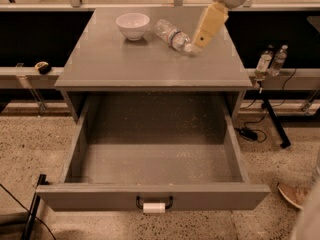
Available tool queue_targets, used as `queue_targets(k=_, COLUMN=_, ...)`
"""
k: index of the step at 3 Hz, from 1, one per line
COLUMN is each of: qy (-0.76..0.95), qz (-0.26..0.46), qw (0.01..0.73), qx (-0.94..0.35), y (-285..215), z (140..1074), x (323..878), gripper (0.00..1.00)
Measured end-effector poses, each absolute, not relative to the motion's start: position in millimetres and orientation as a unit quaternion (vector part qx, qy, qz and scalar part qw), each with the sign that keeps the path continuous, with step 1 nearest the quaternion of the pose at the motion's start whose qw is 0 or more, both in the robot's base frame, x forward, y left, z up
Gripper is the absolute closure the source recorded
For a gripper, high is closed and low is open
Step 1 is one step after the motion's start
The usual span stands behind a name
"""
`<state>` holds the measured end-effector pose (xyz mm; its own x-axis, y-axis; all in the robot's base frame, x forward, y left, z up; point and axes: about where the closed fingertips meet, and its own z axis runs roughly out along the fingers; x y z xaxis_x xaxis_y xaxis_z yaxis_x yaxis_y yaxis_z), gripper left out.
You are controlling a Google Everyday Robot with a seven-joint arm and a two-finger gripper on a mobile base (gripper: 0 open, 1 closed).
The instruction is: Place water bottle into top drawer
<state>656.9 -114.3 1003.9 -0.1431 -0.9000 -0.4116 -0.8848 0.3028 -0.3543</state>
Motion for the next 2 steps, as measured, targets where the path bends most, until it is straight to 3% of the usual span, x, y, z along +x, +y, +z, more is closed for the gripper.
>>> queue_targets(k=2, qy=0.818, qz=-0.001, qw=0.309, qx=-0.485, y=-77.5, z=974.0, x=764.0, gripper=0.00)
